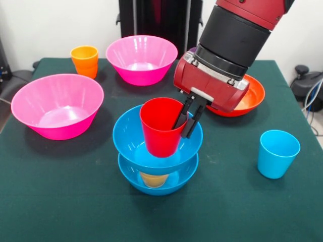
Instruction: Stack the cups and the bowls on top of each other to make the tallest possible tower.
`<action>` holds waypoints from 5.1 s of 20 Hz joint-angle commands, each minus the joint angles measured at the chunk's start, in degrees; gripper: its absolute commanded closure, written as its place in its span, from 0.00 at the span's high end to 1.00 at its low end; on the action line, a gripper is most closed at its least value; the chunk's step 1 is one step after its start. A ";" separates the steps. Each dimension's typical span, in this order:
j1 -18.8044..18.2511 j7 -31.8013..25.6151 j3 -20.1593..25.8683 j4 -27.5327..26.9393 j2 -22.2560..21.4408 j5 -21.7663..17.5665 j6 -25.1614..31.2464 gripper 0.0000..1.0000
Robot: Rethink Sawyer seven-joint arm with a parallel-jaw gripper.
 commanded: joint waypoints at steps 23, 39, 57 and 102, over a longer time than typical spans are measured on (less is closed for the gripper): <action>3.04 5.79 2.09 11.06 -0.15 -1.41 -9.98 0.00; 3.68 5.98 0.26 14.06 -0.50 -1.56 -13.98 0.00; 3.47 6.81 -0.57 9.25 1.63 0.86 -14.20 0.00; 1.44 4.35 3.66 8.68 1.88 3.18 -14.85 0.00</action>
